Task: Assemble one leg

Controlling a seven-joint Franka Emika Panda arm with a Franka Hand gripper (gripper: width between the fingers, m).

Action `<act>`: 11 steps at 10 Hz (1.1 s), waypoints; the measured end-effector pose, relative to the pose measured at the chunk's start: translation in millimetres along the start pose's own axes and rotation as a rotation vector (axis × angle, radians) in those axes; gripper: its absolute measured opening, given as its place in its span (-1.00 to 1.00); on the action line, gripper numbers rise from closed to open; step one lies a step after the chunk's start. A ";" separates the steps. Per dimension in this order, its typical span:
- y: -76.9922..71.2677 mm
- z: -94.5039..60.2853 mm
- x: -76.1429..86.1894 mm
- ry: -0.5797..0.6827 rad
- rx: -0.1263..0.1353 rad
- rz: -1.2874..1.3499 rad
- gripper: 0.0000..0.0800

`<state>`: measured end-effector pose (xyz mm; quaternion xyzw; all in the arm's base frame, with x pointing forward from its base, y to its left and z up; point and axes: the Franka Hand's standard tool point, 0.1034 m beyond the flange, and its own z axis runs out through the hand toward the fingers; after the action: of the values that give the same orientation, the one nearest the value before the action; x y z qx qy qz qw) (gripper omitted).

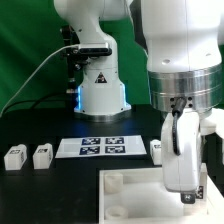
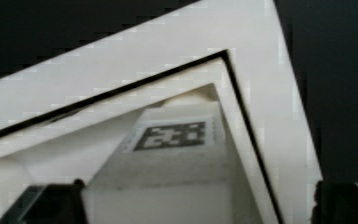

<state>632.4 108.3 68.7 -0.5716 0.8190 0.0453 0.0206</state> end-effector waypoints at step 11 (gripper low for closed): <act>17.6 -13.8 -11.0 -0.015 0.000 -0.016 0.62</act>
Offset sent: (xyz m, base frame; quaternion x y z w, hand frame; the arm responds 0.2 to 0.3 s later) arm -0.0079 0.0074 0.0110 -0.0235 -0.0041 0.0101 0.9997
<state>619.9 123.3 84.3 -0.5776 0.8144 0.0495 0.0269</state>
